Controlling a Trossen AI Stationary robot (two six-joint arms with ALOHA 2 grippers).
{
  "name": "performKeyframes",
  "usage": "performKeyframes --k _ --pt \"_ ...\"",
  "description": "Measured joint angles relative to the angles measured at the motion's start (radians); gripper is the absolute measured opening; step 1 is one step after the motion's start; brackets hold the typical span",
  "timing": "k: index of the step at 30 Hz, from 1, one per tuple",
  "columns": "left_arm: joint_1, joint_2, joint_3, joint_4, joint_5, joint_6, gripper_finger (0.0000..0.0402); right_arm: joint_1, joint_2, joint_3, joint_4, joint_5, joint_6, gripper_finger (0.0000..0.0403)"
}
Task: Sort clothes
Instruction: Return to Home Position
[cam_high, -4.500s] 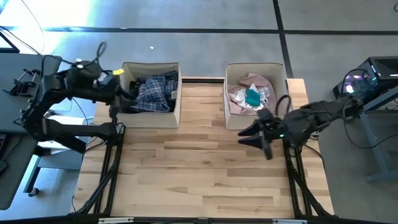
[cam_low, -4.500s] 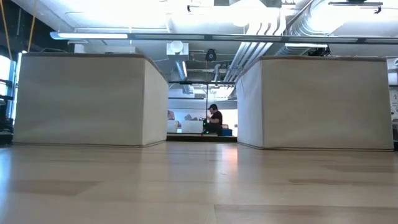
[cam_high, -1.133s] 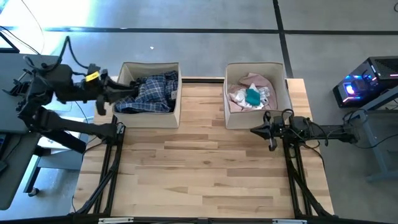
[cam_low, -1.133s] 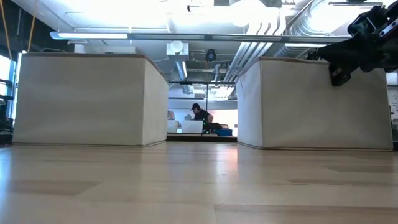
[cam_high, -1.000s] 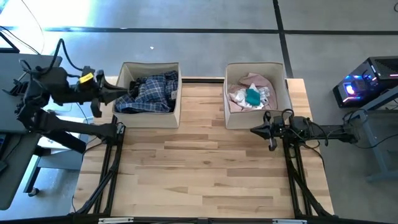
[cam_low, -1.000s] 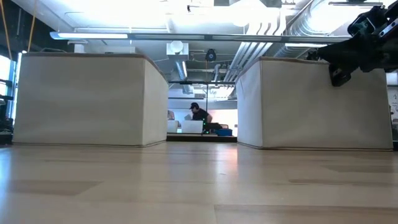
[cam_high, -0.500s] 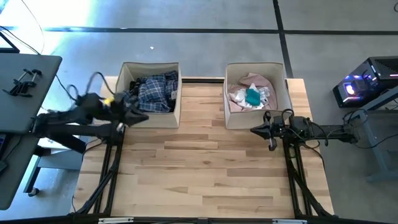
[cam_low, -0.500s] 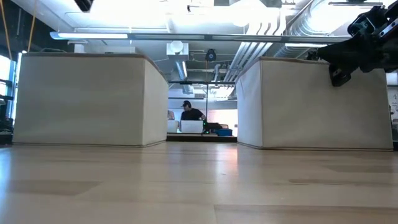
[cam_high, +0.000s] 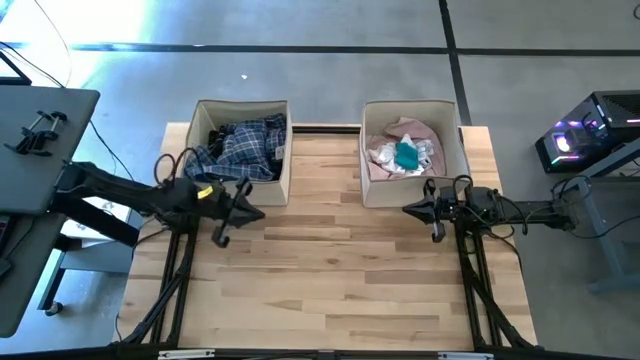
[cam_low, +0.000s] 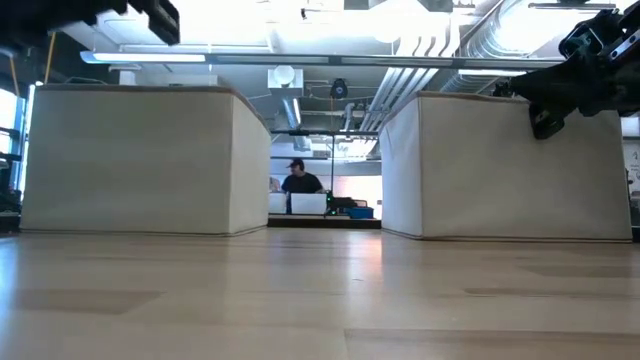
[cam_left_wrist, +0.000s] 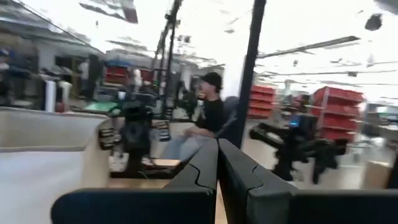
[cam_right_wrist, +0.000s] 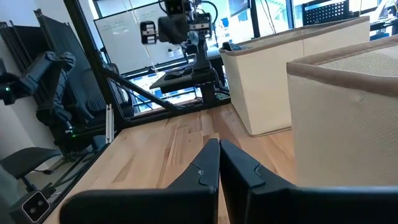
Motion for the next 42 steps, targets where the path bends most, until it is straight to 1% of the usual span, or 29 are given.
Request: performKeyframes --k 2,5,7,10,14,16,18,19,24,28,33,36,37,42 --pt "0.013 0.055 -0.03 0.069 -0.01 0.028 0.0 0.0 0.0 0.0 0.0 0.0 0.0 0.0" --pt "0.037 0.101 -0.049 0.042 -0.012 0.073 0.0 0.0 0.0 0.0 0.0 0.0 0.0 0.0" --pt "0.065 0.114 -0.07 0.052 -0.017 0.083 0.0 0.0 0.0 0.0 0.0 0.0 0.0 0.0" --pt "0.132 0.1 -0.133 0.116 -0.02 0.069 0.0 0.0 0.0 0.0 0.0 0.0 0.0 0.0" --pt "0.23 0.034 -0.27 0.262 0.019 -0.021 0.0 0.0 0.0 0.0 0.0 0.0 0.0 0.0" --pt "0.263 -0.009 -0.264 0.21 0.093 -0.055 0.0 0.0 0.0 0.0 -0.001 0.0 0.0 0.0" --pt "0.277 -0.05 -0.268 0.179 0.18 -0.041 0.0 0.0 0.0 0.0 -0.001 0.0 0.0 0.0" --pt "0.278 -0.067 -0.266 0.167 0.204 -0.028 0.0 0.0 0.0 0.0 -0.001 0.0 0.0 0.0" --pt "0.289 -0.196 -0.266 0.024 0.205 0.021 0.0 0.0 0.004 0.0 -0.002 -0.001 0.0 0.0" --pt "0.289 -0.343 -0.266 -0.146 0.2 0.023 0.0 0.0 0.006 0.0 -0.002 -0.001 0.0 0.0" --pt "0.289 -0.569 -0.266 -0.433 0.194 0.05 0.0 0.0 0.006 0.0 -0.002 -0.002 0.0 0.0" --pt "0.289 -0.709 -0.266 -0.61 0.174 0.064 0.0 0.0 0.006 0.0 -0.001 -0.006 0.0 0.0" --pt "0.289 -0.739 -0.266 -0.653 0.171 0.069 0.0 0.0 0.006 0.0 -0.001 -0.006 0.0 0.0" --pt "0.289 -0.725 -0.264 -0.66 0.202 0.085 0.0 0.0 0.008 0.0 -0.002 -0.011 0.0 0.0"
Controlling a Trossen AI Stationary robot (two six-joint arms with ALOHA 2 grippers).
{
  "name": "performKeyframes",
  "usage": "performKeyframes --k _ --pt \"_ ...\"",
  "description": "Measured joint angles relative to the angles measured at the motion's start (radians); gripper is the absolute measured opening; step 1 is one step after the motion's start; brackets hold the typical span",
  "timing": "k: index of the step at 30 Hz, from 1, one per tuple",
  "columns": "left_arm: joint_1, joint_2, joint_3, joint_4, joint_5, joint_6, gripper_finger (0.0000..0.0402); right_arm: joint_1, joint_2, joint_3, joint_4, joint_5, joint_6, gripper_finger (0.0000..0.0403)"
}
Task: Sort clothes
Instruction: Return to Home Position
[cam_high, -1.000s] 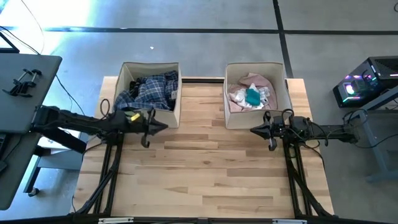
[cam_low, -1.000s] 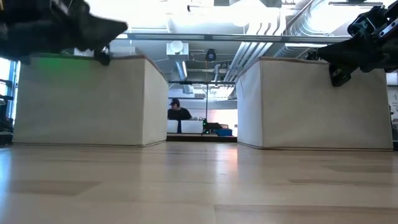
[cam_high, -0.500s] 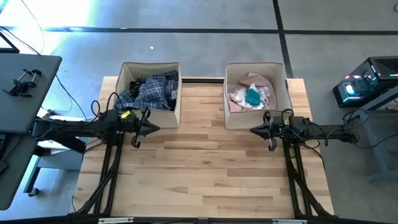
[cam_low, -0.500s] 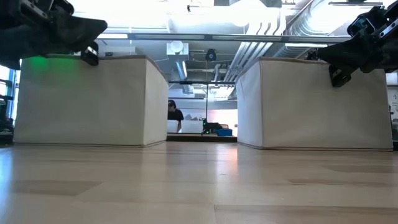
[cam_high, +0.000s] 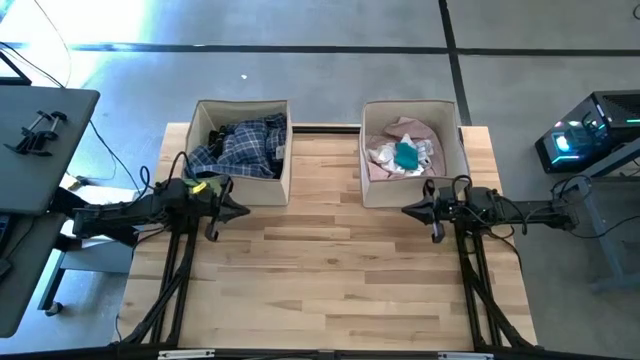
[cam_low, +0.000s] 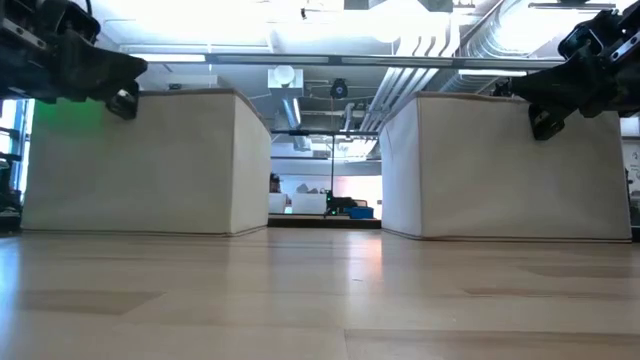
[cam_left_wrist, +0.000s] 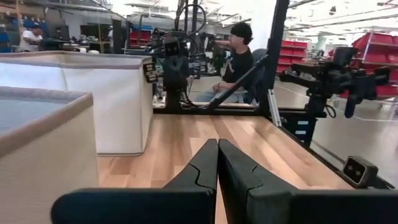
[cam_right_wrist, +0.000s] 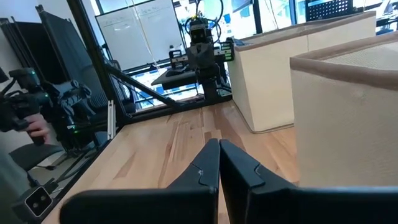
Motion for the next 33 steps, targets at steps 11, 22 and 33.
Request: performKeyframes --k 11,22,33 --pt "-0.014 0.041 -0.001 -0.019 -0.111 0.031 0.0 0.0 0.005 0.0 -0.003 -0.008 0.0 0.0" --pt "-0.017 0.097 -0.001 -0.026 -0.177 0.099 0.0 0.0 0.006 0.0 -0.004 -0.008 0.0 0.0" --pt "-0.017 0.098 -0.001 -0.02 -0.183 0.077 0.0 0.0 0.006 0.001 -0.005 -0.008 0.0 0.0"
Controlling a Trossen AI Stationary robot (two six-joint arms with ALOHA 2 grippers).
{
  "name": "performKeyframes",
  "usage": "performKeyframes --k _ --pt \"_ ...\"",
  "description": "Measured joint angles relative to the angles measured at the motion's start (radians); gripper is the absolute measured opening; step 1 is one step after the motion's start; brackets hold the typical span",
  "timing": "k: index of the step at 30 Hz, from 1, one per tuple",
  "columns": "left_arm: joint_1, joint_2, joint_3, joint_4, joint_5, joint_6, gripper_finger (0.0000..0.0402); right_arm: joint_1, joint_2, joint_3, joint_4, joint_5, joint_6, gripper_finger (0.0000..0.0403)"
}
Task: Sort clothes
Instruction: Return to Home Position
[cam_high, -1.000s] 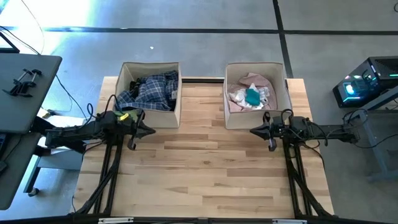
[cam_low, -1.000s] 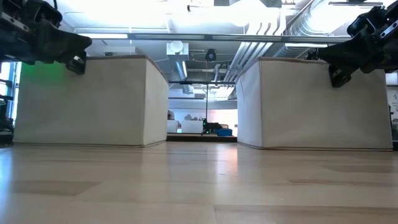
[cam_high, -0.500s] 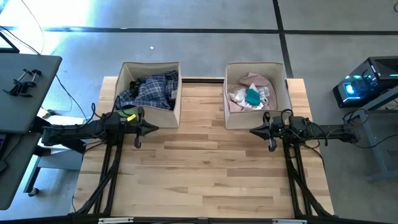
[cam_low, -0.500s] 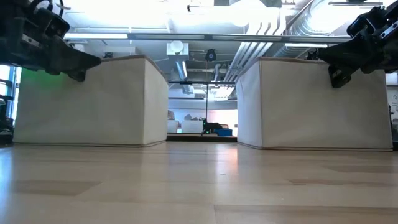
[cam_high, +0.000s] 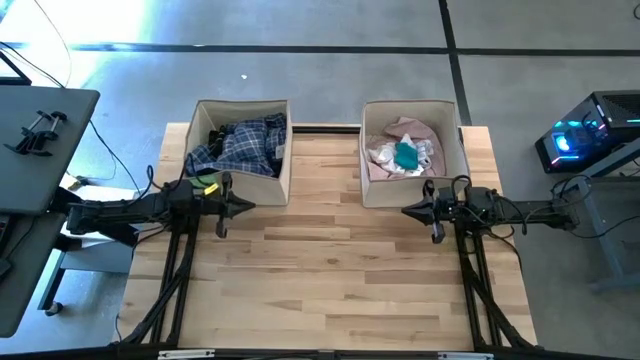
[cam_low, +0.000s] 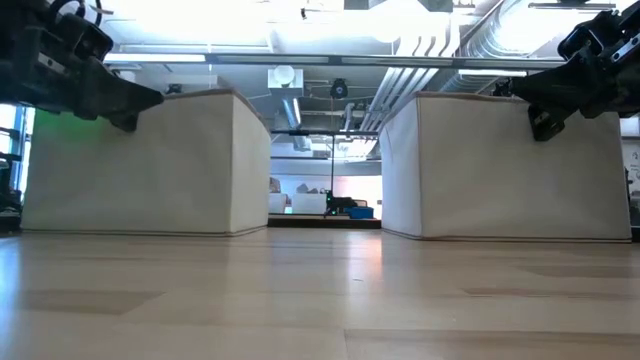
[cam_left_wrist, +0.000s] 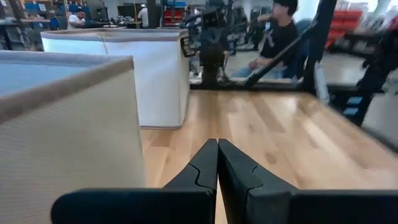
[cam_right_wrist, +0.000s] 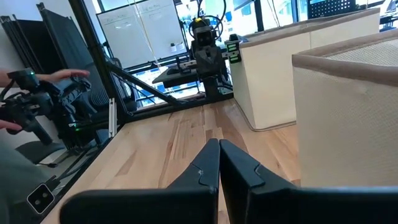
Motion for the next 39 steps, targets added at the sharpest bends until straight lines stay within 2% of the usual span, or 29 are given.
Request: performKeyframes --k 4,9,11,15,29,31,34,39 --pt "-0.036 -0.022 0.0 0.0 0.014 -0.069 0.0 0.0 0.0 0.0 0.0 0.0 0.0 0.0" --pt "-0.101 -0.113 0.0 -0.005 0.015 0.1 0.0 0.0 0.0 0.0 -0.001 0.0 0.0 0.0" --pt "-0.123 -0.109 0.0 0.004 0.014 0.156 0.0 0.0 0.0 0.0 -0.001 0.0 0.0 0.0" --pt "-0.157 -0.109 -0.001 -0.008 0.013 0.155 0.0 0.0 0.0 0.0 -0.001 -0.001 0.0 0.0" --pt "-0.163 -0.109 -0.001 -0.002 0.011 0.156 0.0 0.0 0.0 0.001 -0.001 -0.001 0.0 0.0" --pt "-0.146 -0.109 -0.001 0.065 0.034 0.158 0.0 0.0 0.0 0.001 -0.001 -0.001 0.0 0.0" --pt "-0.086 -0.098 0.013 0.278 0.005 0.15 0.0 0.0 0.001 0.001 -0.001 -0.005 0.0 0.0" --pt "-0.069 -0.094 0.009 0.312 -0.035 0.149 0.0 0.0 0.005 0.001 -0.003 -0.02 0.0 0.0"
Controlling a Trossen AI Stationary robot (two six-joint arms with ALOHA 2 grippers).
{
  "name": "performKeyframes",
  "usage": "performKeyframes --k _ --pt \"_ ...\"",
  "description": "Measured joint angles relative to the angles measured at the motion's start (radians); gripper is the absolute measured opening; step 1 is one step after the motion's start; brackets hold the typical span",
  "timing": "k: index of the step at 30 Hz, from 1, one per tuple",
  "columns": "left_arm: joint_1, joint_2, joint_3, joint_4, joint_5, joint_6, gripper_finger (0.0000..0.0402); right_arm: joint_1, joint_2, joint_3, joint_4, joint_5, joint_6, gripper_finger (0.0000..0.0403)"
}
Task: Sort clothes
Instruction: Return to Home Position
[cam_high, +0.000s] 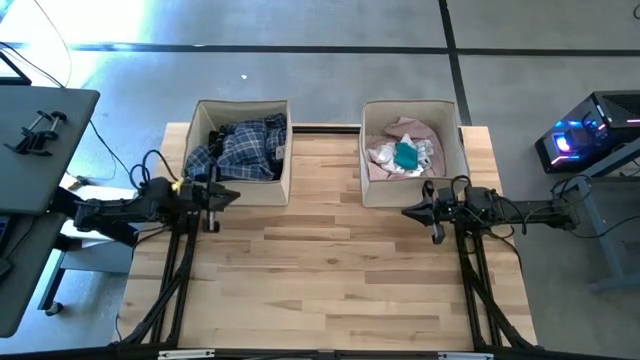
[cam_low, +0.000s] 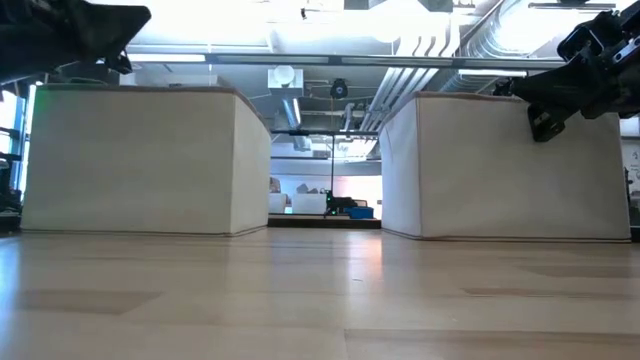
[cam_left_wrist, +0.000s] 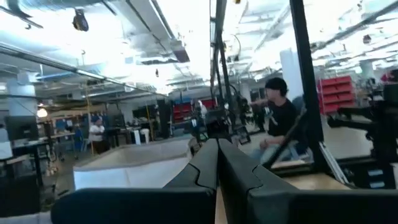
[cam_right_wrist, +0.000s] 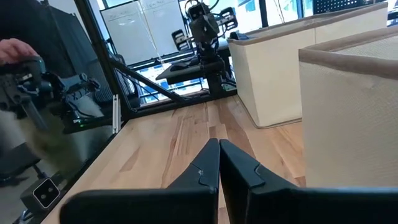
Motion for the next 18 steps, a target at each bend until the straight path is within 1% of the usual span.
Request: performKeyframes --k 4,8,11,18 --pt "0.0 0.01 -0.01 -0.084 -0.016 0.0 0.0 0.0 0.002 0.0 0.0 -0.003 0.0 0.0" --pt "-0.001 0.015 -0.01 -0.308 -0.019 0.009 0.0 0.0 0.002 0.0 -0.001 -0.003 0.0 0.0" --pt "0.0 0.042 -0.004 -0.304 -0.049 0.007 0.0 0.0 0.003 0.0 -0.001 -0.003 0.0 0.0" --pt "0.001 0.06 -0.003 -0.322 -0.052 0.007 0.0 0.0 0.002 0.0 -0.001 -0.003 0.0 0.0"
